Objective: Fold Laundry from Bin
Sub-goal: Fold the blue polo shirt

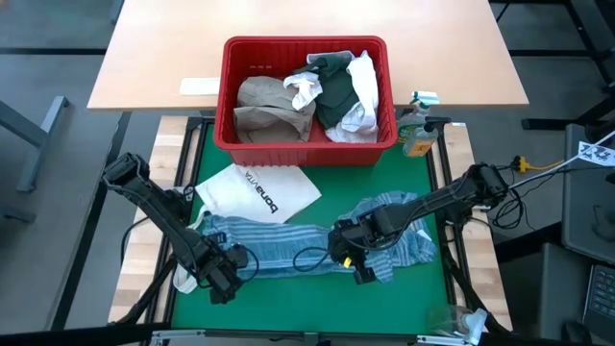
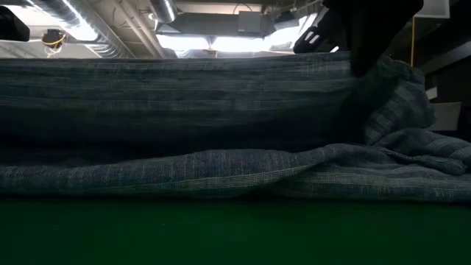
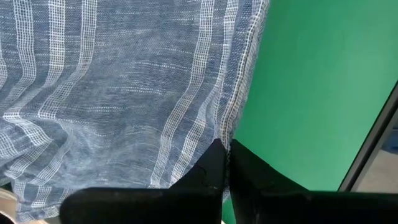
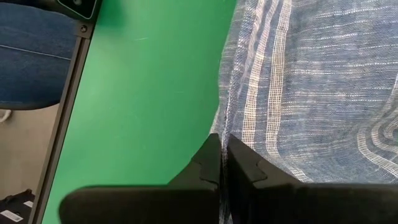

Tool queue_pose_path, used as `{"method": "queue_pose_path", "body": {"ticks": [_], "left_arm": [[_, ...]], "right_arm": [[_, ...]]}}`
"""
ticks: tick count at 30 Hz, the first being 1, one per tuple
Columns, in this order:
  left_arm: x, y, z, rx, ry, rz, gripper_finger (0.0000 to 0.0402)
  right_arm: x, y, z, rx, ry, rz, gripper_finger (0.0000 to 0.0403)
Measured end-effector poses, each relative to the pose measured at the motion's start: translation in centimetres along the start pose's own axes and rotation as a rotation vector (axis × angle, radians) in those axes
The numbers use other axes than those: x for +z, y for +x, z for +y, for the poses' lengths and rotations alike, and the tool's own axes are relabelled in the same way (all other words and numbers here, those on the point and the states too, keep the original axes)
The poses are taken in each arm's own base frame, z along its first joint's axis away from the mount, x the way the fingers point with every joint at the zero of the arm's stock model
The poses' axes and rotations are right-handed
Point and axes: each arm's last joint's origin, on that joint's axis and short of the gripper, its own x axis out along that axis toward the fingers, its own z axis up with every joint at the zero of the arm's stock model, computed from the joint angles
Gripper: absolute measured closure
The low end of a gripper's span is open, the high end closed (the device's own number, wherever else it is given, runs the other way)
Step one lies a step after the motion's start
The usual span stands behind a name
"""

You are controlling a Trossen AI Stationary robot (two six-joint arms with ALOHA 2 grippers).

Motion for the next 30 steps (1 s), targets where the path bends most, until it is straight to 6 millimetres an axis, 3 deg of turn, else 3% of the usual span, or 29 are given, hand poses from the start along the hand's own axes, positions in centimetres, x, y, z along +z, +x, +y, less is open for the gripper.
{"method": "queue_pose_path", "body": {"ticks": [9, 21, 30], "left_arm": [[0.0, 0.0, 0.0, -0.002, -0.001, -0.001, 0.0373], [0.0, 0.0, 0.0, 0.0, -0.078, -0.006, 0.0261], [0.9, -0.1, 0.0, 0.072, -0.088, -0.231, 0.0241]], "right_arm": [[0.0, 0.0, 0.0, 0.0, 0.0, 0.0, 0.0383], [0.0, 0.0, 0.0, 0.0, 0.003, 0.001, 0.0256], [-1.3, -0.1, 0.0, 0.0, 0.159, 0.132, 0.0244]]}}
